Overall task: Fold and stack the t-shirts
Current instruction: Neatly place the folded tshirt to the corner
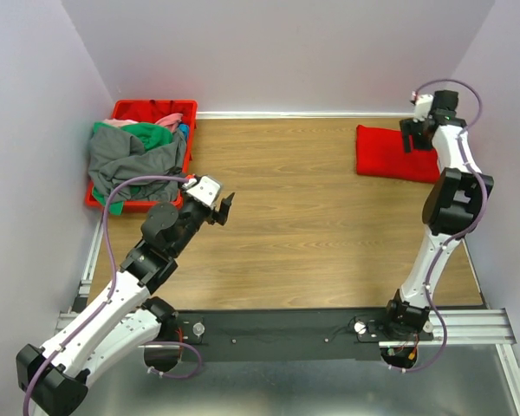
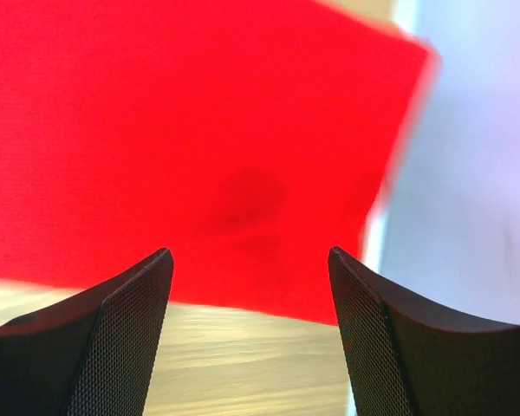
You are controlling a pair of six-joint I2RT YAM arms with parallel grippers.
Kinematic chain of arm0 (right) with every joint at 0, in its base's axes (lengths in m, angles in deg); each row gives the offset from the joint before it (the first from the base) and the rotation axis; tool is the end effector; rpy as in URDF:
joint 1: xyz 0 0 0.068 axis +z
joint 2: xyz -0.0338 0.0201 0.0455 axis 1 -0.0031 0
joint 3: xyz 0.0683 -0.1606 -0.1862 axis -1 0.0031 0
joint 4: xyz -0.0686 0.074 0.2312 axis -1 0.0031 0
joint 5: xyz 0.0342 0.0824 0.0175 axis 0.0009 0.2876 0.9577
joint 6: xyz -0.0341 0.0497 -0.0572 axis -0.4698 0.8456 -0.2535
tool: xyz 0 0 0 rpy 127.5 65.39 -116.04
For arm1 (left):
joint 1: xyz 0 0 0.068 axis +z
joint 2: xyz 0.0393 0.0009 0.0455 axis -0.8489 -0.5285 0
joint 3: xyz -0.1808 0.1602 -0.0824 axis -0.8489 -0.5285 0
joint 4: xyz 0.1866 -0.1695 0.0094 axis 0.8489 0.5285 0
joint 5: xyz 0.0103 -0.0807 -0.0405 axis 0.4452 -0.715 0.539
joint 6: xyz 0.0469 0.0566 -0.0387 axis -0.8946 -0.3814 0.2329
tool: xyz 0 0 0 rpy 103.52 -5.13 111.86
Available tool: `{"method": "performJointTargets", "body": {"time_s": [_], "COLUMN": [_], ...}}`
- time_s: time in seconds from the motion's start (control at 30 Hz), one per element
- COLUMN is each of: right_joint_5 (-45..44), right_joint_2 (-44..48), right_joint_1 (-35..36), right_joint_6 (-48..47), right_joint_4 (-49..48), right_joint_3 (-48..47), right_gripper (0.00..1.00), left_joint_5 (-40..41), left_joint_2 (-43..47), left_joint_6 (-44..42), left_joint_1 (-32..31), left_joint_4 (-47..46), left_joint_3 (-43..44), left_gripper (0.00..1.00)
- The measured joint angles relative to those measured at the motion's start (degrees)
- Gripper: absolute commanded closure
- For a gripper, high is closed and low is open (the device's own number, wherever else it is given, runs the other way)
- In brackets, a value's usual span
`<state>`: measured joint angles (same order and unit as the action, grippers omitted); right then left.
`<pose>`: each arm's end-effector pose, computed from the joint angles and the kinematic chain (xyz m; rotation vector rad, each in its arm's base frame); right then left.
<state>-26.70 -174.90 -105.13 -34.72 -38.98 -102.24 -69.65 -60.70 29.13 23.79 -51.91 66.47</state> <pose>0.4820 -0.1301 0.1988 -0.1733 2.4616 -0.2598 0.1860 -0.1204 0.3096 0.5350 1.4785 -0.2775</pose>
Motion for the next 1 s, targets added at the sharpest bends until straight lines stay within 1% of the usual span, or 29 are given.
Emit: {"method": "performJointTargets", "body": {"time_s": [0.07, 0.2, 0.3, 0.37, 0.5, 0.53, 0.67, 0.7, 0.77, 0.83, 0.87, 1.0], "right_joint_5": [2.6, 9.8, 11.5, 11.5, 10.0, 9.4, 7.0, 6.5, 5.7, 4.6, 3.9, 1.8], "right_joint_2": [2.8, 5.0, 3.5, 1.2, -4.7, -5.8, -8.3, -8.5, -8.4, -7.9, -7.6, -5.1], "right_joint_1": [3.1, 8.1, 11.5, 13.0, 14.9, 15.0, 15.2, 15.2, 15.1, 15.1, 15.1, 15.1], "right_joint_6": [-0.3, -0.5, 1.0, 2.5, 5.3, 5.8, 6.7, 6.8, 6.8, 6.7, 6.4, 5.4], "right_joint_4": [-0.2, -0.2, 0.0, -0.1, 0.2, 0.4, 0.6, 0.6, 0.5, 0.0, 0.0, -1.1], "right_joint_3": [1.0, 1.7, 1.4, 0.5, -1.7, -1.9, -2.0, -2.0, -1.7, -0.3, 0.6, 5.1], "right_gripper": [0.22, 0.24, 0.32, 0.40, 0.42, 0.48, 0.62, 0.68, 0.73, 0.75, 0.78, 0.80], "left_joint_5": [0.0, 0.0, 0.0, 0.0, 0.0, 0.0, 0.0, 0.0, 0.0, 0.0, 0.0, 0.0], "left_joint_2": [0.4, 1.0, 1.2, 1.2, 1.2, 1.2, 1.2, 1.2, 1.2, 1.2, 1.2, 1.2], "left_joint_6": [0.0, 0.0, -0.1, -0.1, -0.2, -0.2, -0.3, -0.3, -0.3, -0.3, -0.3, -0.3], "left_joint_1": [0.0, 0.0, 0.0, 0.0, 0.0, 0.0, 0.0, 0.0, 0.0, 0.0, 0.0, 0.0], "left_joint_4": [0.0, -0.1, -0.1, -0.1, -0.1, -0.2, -0.2, -0.2, -0.2, -0.2, -0.2, -0.2], "left_joint_3": [0.0, 0.0, 0.0, 0.0, 0.0, 0.0, 0.0, 0.0, 0.0, 0.0, 0.0, 0.0], "left_gripper": [0.17, 0.17, 0.17, 0.17, 0.17, 0.17, 0.17, 0.17, 0.17, 0.17, 0.17, 0.17]}}
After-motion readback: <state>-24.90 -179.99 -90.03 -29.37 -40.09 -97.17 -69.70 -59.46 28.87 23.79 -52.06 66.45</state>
